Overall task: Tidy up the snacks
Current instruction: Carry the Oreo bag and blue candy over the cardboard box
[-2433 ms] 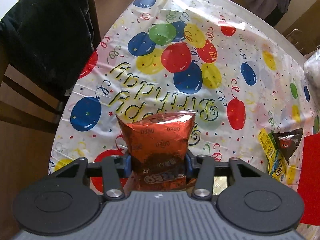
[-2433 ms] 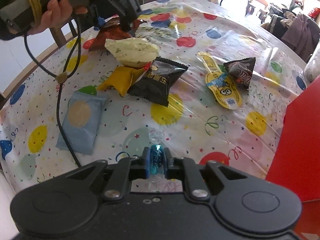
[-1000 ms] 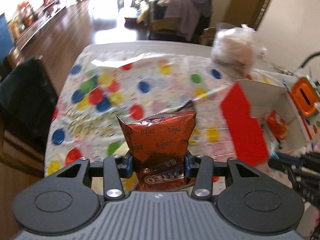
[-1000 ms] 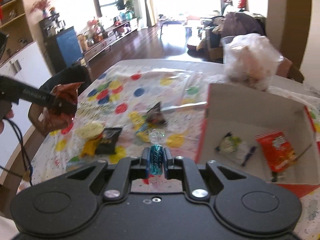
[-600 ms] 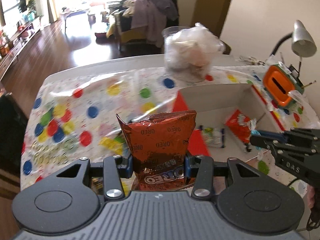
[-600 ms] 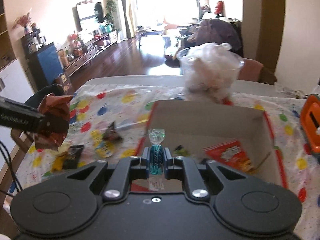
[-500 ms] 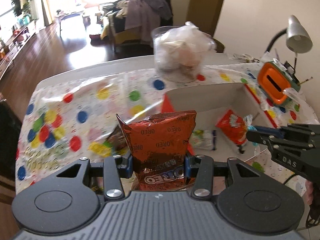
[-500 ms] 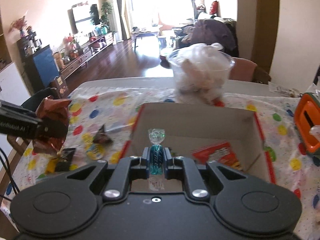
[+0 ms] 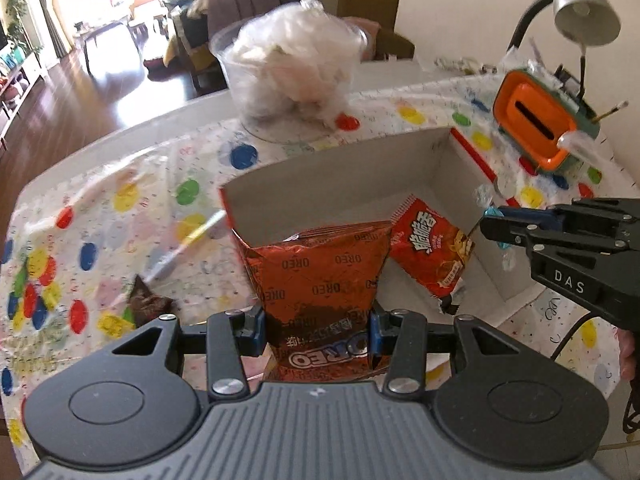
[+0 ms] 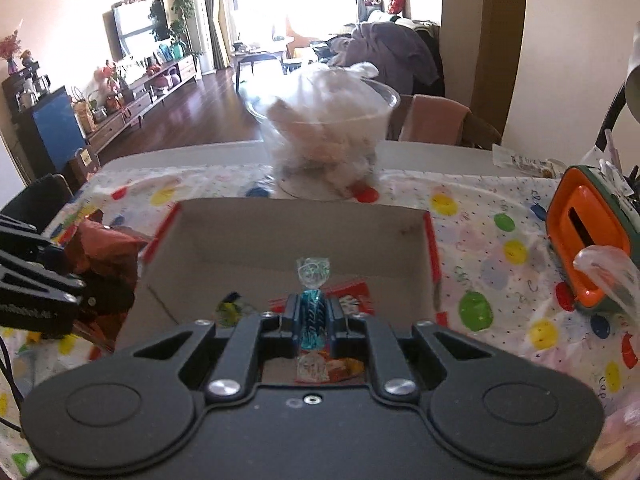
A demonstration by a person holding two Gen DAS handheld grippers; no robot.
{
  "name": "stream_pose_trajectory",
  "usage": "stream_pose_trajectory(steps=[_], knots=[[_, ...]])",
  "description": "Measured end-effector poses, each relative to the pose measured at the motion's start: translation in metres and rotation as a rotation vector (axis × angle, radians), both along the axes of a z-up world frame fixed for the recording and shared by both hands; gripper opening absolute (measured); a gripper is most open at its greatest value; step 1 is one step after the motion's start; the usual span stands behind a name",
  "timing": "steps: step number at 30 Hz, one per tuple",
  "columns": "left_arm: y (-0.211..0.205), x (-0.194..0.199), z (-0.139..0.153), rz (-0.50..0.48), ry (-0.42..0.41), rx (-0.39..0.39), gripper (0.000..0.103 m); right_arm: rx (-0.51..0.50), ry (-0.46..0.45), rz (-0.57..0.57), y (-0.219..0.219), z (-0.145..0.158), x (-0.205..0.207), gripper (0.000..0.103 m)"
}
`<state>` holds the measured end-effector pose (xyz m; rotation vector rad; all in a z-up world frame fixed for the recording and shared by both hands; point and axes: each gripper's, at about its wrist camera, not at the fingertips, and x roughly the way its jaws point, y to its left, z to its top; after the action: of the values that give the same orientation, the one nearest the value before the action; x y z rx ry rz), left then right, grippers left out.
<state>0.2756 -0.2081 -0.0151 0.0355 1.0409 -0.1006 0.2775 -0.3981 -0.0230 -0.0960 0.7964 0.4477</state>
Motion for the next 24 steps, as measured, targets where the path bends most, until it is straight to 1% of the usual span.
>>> stream_pose_trajectory(steps=[7,14,18,20,24], knots=[[-0.024,0.031,-0.025,-0.006,0.08,0.018,0.044,-0.02,0.051,0.008,-0.009,-0.022,0.016,0.011],[-0.032,0.062,-0.049,0.005,0.151,0.063,0.044,-0.055,0.088,0.035,-0.005,-0.042,0.032,0.011],[-0.027,0.079,-0.063,0.032,0.207,0.062,0.044,-0.069,0.107,0.051,-0.002,-0.048,0.041,0.011],[-0.026,0.085,-0.069,0.03,0.238,0.047,0.044,-0.074,0.118,0.058,-0.002,-0.051,0.044,0.011],[-0.025,0.09,-0.077,0.032,0.265,0.037,0.044,-0.079,0.139,0.072,-0.001,-0.055,0.047,0.011]])
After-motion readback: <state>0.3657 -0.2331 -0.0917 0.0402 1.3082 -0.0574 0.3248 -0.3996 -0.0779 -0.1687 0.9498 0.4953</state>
